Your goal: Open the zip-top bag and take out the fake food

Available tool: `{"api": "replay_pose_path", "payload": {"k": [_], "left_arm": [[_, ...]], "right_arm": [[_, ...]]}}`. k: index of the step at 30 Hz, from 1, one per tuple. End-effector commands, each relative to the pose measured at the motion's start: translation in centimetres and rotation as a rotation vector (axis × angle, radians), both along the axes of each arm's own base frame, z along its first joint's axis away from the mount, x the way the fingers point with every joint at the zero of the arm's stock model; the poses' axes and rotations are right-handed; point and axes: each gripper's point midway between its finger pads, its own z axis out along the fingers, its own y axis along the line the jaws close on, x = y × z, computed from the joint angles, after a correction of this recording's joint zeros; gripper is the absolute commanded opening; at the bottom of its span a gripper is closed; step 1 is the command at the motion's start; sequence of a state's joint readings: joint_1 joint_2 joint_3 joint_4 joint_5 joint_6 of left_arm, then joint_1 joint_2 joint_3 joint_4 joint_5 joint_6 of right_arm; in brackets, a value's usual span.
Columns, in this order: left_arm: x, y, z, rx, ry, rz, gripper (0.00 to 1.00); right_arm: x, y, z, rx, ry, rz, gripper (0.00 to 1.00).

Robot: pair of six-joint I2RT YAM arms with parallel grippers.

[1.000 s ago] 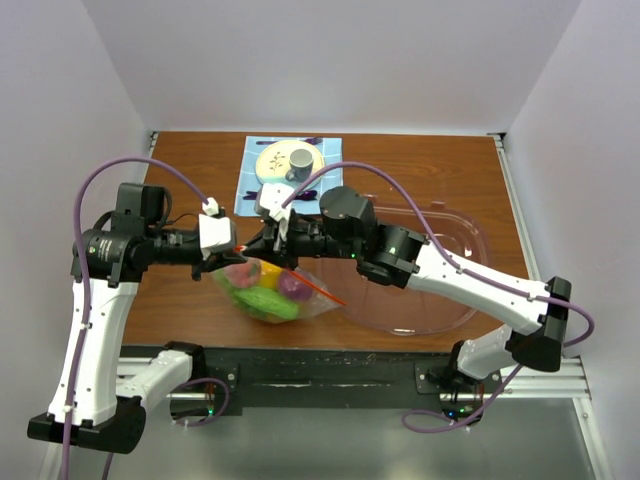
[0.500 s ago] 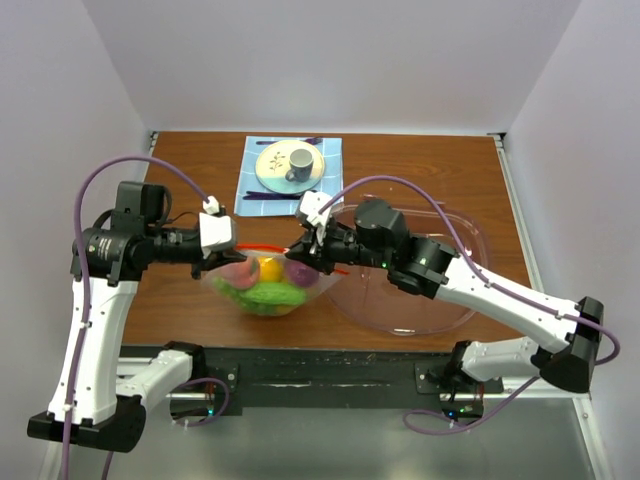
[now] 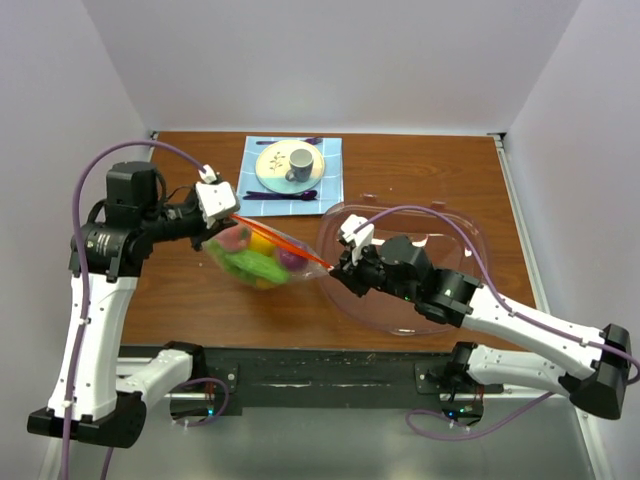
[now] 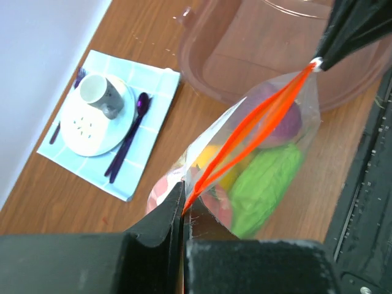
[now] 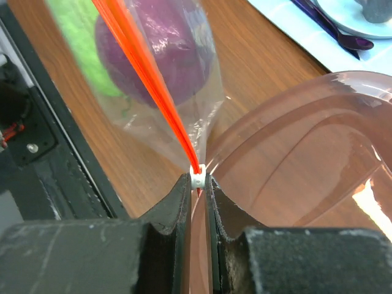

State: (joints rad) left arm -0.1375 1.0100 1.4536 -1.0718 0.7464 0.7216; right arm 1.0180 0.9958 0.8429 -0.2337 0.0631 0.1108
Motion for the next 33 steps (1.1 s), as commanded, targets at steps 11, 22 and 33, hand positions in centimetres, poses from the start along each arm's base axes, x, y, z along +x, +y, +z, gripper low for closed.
{"api": "replay_pose_path", "payload": {"k": [11, 22, 33], "left_arm": [[9.5, 6.1, -6.1, 0.136, -0.148, 0.342, 0.00], [5.3, 5.7, -7.9, 0.105, -0.006, 0.188, 0.00], [-1.4, 3.9, -9.4, 0.074, 0.099, 0.064, 0.00]], "right_arm": [[6.0, 4.1, -2.1, -0.097, -0.008, -0.151, 0.55], [8.4, 8.7, 4.5, 0.119, -0.073, -0.158, 0.53], [8.8, 13.9, 6.0, 0.240, -0.005, -0.101, 0.40]]}}
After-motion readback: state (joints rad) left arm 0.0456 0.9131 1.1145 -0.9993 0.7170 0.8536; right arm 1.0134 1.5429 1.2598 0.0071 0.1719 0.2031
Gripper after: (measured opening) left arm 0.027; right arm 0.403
